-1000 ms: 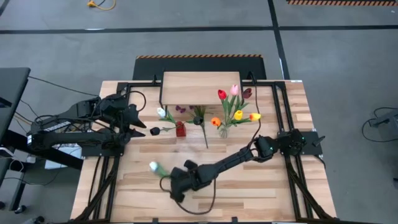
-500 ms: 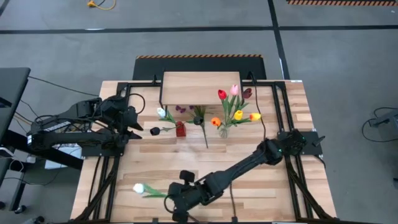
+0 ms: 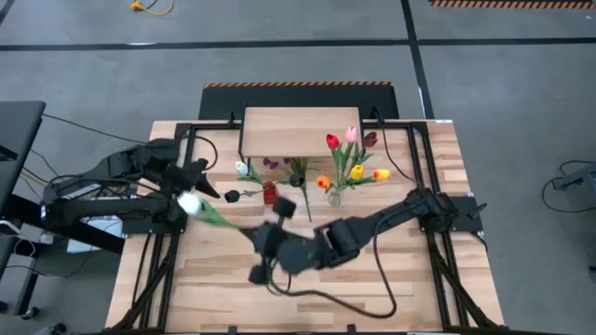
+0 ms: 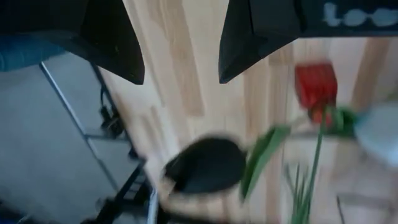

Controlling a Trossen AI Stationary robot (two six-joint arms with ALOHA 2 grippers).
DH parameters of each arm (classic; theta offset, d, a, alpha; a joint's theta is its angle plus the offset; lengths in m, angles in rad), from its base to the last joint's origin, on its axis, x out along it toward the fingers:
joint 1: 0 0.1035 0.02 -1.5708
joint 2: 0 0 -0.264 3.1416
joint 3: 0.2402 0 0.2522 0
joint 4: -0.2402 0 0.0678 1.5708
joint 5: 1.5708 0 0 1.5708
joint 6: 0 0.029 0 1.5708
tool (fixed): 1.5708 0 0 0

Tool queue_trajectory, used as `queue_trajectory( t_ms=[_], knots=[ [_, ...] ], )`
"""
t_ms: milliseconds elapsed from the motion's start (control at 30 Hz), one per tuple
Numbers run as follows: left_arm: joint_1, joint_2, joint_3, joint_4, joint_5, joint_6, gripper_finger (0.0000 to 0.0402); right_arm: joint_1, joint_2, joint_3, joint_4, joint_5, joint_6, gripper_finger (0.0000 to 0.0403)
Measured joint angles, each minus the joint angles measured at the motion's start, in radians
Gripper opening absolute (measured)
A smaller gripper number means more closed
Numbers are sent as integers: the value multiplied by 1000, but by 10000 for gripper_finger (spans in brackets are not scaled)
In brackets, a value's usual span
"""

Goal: Pick and place flowers into a vace then onto a shelf
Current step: Put the white tulip into the red vase

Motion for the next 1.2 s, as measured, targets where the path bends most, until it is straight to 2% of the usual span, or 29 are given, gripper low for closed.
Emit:
queue_trajectory(
  t_ms=[133, 300, 467, 633, 933, 1200],
  knots=[
    [0, -57, 0, 131, 14, -33, 195, -46, -27, 0, 201, -1, -174, 0],
    [0, -129, 0, 391, 1, -110, 195, -114, -18, 0, 386, -120, -262, 0],
    [0, -163, 1, 614, -35, -179, 195, -167, -15, -6, 399, -202, -212, 0],
    [0, -150, 1, 710, -47, -223, 195, -187, -15, -8, 397, -262, -194, 0],
    [0, -41, 1, 786, -46, -225, 195, -190, -15, -8, 388, -264, -195, 0],
    [0, 20, 1, 952, 40, -258, 195, -198, -15, -8, 384, -264, -202, 0]
  ],
)
